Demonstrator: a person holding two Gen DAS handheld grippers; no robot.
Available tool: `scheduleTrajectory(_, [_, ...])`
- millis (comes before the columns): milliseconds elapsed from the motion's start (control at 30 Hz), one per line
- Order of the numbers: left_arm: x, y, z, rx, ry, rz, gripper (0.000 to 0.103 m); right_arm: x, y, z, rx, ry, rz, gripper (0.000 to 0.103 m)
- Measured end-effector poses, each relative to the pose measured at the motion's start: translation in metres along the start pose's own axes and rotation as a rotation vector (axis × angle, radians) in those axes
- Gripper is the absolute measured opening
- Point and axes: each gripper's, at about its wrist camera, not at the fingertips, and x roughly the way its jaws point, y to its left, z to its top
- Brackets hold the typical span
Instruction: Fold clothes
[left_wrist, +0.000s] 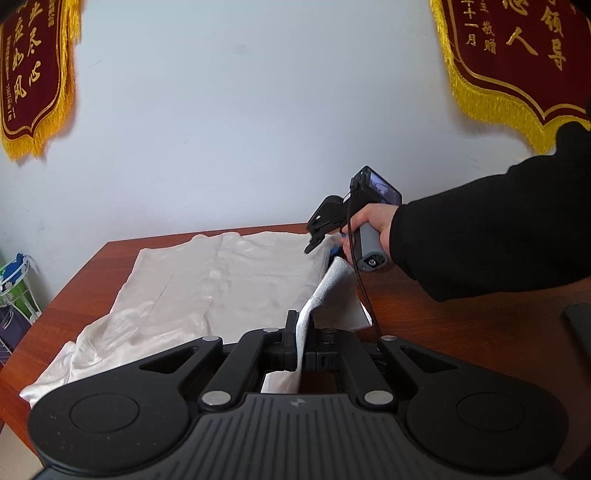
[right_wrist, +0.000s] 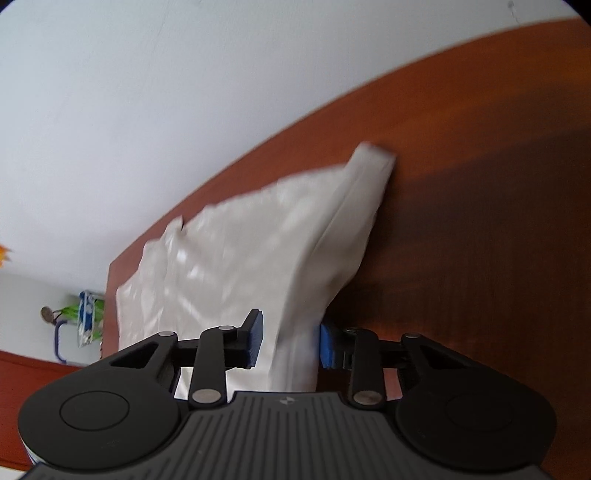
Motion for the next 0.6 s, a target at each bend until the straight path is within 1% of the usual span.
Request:
scheduleTrajectory(33, [0.0,0.0,0.0,-0.001,0.0,0.001,0.001,0.001,-0.002,0.008,0.007,-0.014,-0.007,0.035])
scheduleTrajectory(67, [-0.001,-0.001,0.0,-0.002,0.0,0.002,0.001,0.001,-0.004,0.013,0.007,-0.018,-0.012,0.031])
scheduleTrajectory(100, [-0.001,-0.001,-0.001,-0.003,0.002,0.003,0.001,0.002,-0.007,0.017,0.006,-0.02,-0.016,0.022])
scheduleTrajectory(133, [-0.001,-0.001,-0.001,-0.005,0.004,0.004,0.001,0.002,-0.01,0.022,0.0,-0.022,-0.026,0.016])
scheduleTrajectory(167, [-0.001,-0.001,-0.002,-0.006,0.005,0.005,0.001,0.003,-0.012,0.026,-0.005,-0.023,-0.037,0.006])
scheduleTrajectory(200, [0.0,-0.001,-0.002,-0.007,0.007,0.006,0.001,0.004,-0.013,0.029,-0.008,-0.024,-0.04,0.003])
scheduleTrajectory(300, [-0.001,0.002,-0.003,-0.026,0.007,0.012,0.001,0.003,-0.013,0.031,-0.026,-0.033,-0.034,0.003])
scheduleTrajectory(433, [-0.002,0.011,-0.005,-0.079,-0.001,0.025,0.001,-0.006,0.002,0.031,-0.088,-0.051,0.003,0.002])
scheduleTrajectory(600, [-0.012,0.038,-0.009,-0.221,-0.055,0.048,0.001,-0.014,0.041,0.033,-0.193,-0.079,0.027,0.002])
